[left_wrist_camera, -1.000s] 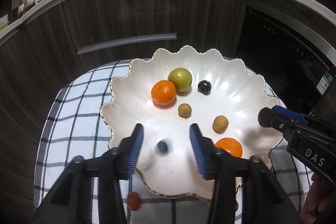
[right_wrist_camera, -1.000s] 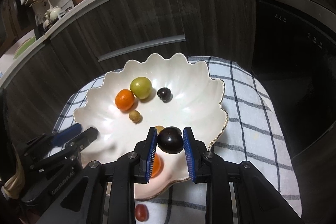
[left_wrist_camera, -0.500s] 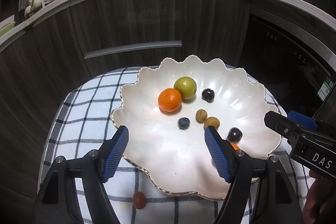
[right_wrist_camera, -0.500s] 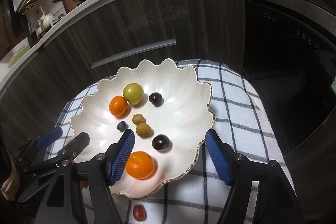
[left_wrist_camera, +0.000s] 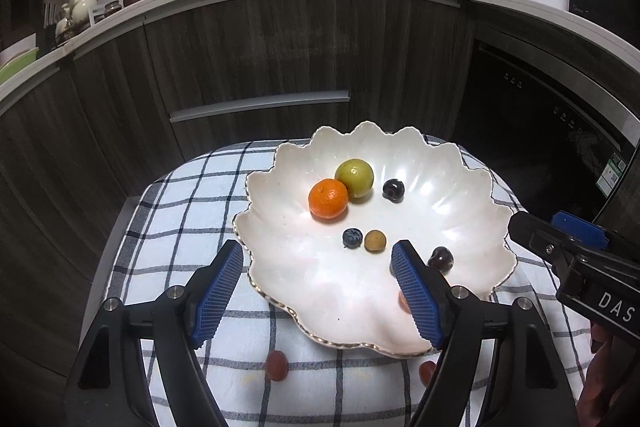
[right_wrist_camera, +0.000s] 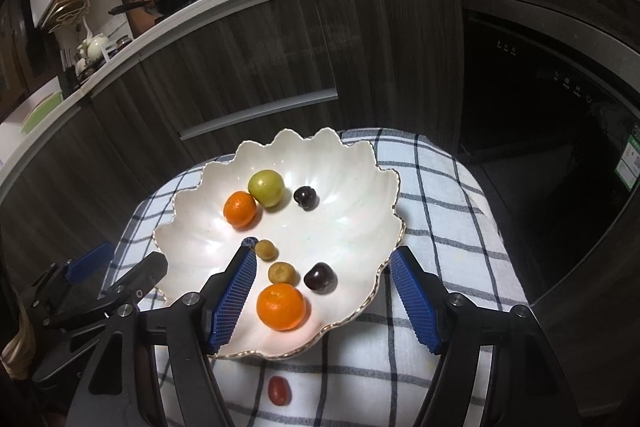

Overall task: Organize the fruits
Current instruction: 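Withdraw both open tools from the bowl toward the red dates, then lower both open tools onto the cloth around the two red dates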

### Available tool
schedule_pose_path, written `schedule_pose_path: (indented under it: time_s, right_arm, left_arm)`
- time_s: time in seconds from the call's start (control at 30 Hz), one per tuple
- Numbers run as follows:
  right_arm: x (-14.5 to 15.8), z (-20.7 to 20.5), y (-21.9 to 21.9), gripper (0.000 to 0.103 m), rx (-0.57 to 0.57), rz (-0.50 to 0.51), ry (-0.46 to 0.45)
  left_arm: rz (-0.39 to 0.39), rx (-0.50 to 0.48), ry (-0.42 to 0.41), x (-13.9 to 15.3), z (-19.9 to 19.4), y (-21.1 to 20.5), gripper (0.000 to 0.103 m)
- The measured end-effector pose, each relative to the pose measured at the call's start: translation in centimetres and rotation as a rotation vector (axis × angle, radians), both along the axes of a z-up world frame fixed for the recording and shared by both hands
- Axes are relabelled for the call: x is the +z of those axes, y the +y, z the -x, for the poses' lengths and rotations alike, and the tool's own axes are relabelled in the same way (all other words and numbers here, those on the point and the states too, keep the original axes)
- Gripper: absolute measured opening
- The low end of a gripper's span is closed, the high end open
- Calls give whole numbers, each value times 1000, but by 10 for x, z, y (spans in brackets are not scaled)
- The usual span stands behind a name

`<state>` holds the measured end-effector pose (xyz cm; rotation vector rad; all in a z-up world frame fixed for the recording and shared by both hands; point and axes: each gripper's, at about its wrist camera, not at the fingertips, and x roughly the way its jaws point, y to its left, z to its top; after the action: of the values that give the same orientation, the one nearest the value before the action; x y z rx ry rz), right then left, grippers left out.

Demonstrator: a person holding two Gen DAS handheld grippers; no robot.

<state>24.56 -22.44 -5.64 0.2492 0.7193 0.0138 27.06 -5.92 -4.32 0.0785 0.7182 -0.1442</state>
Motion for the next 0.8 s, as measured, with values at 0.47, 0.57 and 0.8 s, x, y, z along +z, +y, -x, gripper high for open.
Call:
schedule_pose_path:
  time_s: [0.47, 0.57, 0.8]
  right_arm:
    - [7, 22, 7, 71, -25, 43, -4]
    - [7, 28, 11, 71, -27, 57, -5]
    - [6, 37, 19, 71, -47, 84, -9]
  left_arm:
    - [5, 10, -16, 7, 21, 11, 77]
    - [6, 14, -13, 5, 25, 15, 77]
    - [14, 25, -5, 0, 34, 27, 78]
